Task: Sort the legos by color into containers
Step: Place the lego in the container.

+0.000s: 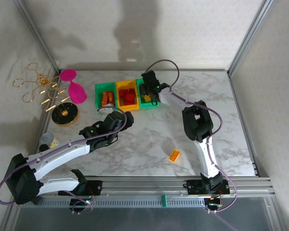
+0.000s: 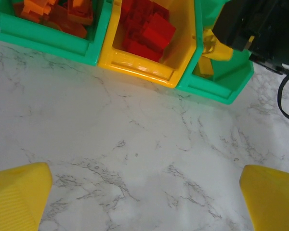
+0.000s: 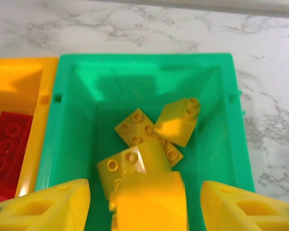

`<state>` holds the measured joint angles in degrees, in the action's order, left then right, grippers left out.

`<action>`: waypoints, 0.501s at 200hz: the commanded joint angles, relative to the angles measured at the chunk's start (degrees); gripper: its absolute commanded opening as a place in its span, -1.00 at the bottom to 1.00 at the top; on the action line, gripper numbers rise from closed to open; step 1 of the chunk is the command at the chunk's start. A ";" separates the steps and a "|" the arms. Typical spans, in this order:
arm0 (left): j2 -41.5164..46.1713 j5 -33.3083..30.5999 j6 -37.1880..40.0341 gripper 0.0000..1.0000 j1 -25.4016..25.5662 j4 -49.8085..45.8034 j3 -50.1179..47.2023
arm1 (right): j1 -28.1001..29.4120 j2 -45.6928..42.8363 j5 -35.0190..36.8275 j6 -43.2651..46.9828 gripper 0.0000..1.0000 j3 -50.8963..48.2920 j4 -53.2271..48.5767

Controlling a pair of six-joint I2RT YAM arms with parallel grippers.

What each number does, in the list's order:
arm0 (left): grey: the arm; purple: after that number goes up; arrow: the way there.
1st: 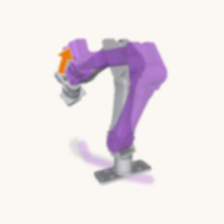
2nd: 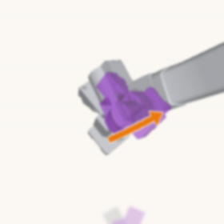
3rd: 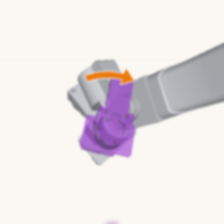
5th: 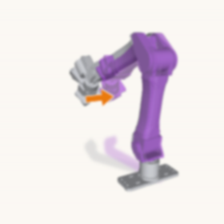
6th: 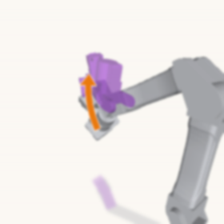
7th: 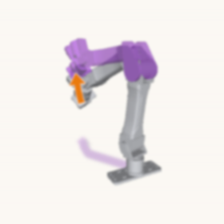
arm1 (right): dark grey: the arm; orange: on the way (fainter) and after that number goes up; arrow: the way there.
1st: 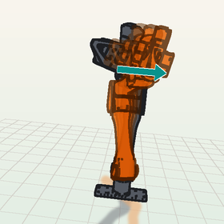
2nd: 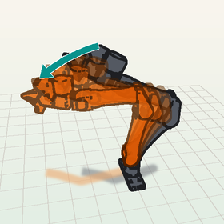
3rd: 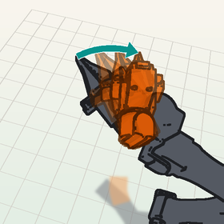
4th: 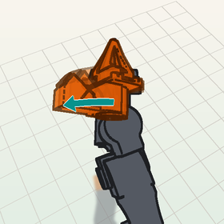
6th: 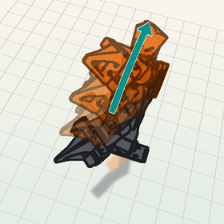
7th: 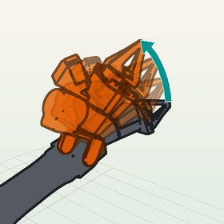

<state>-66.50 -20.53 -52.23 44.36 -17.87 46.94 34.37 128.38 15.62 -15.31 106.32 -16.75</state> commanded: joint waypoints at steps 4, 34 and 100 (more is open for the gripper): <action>-0.30 0.86 1.34 0.99 -0.49 0.63 1.93 | -0.09 -2.59 0.28 2.14 0.31 1.69 -1.24; -0.12 1.83 0.94 0.99 -0.42 0.56 1.50 | 0.02 -10.44 -3.42 1.08 0.41 -6.99 1.42; 1.81 4.07 0.20 0.99 3.35 0.87 -0.59 | 0.19 -28.01 -6.23 -4.16 0.49 -28.59 1.17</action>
<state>-66.30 -17.58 -52.10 45.89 -16.93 47.03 34.37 105.47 10.76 -16.75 83.22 -14.41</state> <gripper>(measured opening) 0.996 0.737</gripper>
